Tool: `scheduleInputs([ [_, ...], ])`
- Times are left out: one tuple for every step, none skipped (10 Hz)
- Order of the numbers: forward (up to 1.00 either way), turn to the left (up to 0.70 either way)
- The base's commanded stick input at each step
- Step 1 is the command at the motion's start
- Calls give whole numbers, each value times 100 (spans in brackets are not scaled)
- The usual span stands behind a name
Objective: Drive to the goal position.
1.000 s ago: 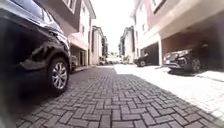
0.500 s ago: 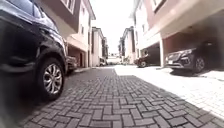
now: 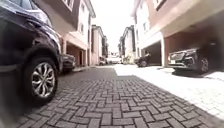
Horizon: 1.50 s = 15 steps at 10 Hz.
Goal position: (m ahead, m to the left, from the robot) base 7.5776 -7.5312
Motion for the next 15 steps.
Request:
scheduleInputs([
  [50, 0],
  [50, 0],
  [50, 0],
  [50, 0],
  [50, 0],
  [50, 0],
  [50, 0],
  [50, 0],
  [50, 0],
  [50, 0],
  [50, 0],
  [50, 0],
  [50, 0],
  [50, 0],
  [50, 0],
])
